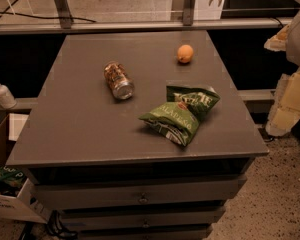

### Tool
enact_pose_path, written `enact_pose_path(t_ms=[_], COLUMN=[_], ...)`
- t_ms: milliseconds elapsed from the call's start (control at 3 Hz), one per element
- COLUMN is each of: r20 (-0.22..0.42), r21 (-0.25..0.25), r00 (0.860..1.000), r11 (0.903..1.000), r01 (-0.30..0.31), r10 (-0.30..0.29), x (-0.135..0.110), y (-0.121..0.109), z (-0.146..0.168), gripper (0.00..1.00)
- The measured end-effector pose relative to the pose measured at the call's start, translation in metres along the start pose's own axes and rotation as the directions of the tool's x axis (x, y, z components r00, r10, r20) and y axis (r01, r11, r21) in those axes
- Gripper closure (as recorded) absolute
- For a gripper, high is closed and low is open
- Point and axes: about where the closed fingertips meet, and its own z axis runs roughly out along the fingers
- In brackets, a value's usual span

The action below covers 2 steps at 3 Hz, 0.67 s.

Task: Place orange can upright

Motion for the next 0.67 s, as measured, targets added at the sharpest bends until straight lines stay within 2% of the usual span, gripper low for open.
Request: enact_pose_path(t_ms=[333,667], r20=[0.0,0.024], r21=[0.0,0.006], r00=[1.0,0.999], r11=[1.0,0.9988], r01=[0.0,0.049], r10=[0.0,-0.049], x=[0.0,-0.0085], y=[0.0,-0.0077], z=[0.0,0.0036], gripper=[0.0,0.0])
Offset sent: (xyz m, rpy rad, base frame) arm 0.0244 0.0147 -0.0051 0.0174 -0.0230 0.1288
